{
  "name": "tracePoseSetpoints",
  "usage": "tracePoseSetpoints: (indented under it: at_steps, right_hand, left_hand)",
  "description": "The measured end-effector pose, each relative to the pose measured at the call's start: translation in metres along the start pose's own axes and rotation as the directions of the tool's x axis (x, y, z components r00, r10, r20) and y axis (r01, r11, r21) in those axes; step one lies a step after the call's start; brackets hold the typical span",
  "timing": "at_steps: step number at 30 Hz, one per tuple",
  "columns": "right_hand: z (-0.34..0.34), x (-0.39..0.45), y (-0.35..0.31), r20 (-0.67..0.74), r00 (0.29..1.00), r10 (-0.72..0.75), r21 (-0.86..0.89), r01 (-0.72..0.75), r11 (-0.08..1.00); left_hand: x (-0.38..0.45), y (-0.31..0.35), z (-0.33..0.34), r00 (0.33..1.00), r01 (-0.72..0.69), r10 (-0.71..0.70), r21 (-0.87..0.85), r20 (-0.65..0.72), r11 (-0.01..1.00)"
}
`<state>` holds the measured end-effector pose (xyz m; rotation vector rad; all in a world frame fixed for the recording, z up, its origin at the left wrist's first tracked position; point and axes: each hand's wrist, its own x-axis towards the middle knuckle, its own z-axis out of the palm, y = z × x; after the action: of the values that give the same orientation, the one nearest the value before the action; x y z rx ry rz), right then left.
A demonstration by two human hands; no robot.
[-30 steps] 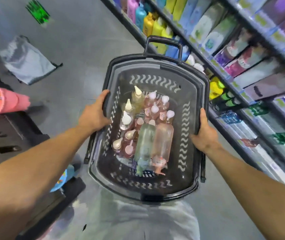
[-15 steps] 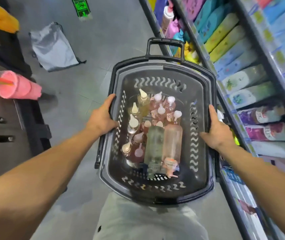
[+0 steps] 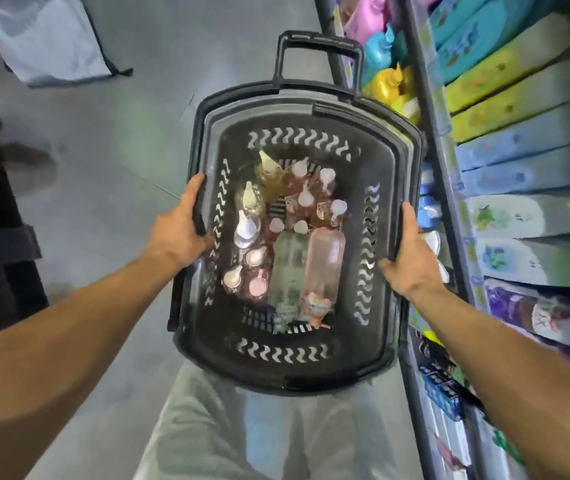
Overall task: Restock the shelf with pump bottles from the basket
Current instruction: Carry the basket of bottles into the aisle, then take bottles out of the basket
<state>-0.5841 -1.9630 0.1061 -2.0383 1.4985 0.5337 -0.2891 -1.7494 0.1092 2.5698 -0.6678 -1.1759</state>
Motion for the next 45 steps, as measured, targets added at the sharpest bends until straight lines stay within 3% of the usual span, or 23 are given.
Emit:
tracePoseSetpoints:
  at_steps: [8, 12, 23, 40, 45]
  right_hand:
    - [0.047, 0.144, 0.032, 0.056, 0.993, -0.106, -0.036, 0.108, 0.994]
    - [0.059, 0.179, 0.040, 0.029, 0.994, -0.106, -0.050, 0.107, 0.993]
    - [0.048, 0.210, 0.036, -0.003, 0.984, -0.179, -0.043, 0.178, 0.983]
    - [0.032, 0.217, 0.089, -0.019, 0.993, -0.114, -0.033, 0.113, 0.993]
    - [0.028, 0.207, 0.084, 0.008, 0.999, -0.039, -0.155, 0.040, 0.987]
  left_hand:
    - [0.082, 0.007, 0.096, 0.983, 0.171, -0.176, -0.077, -0.058, 0.982]
    - [0.103, 0.011, 0.129, 0.970, 0.215, -0.235, -0.224, -0.068, 0.951]
    - [0.110, 0.032, 0.153, 0.938, 0.258, -0.312, -0.297, -0.149, 0.919]
    - [0.095, 0.069, 0.196, 0.944, 0.235, -0.285, -0.264, -0.169, 0.935]
    - [0.090, 0.072, 0.188, 0.957, 0.241, -0.270, -0.232, -0.103, 0.943]
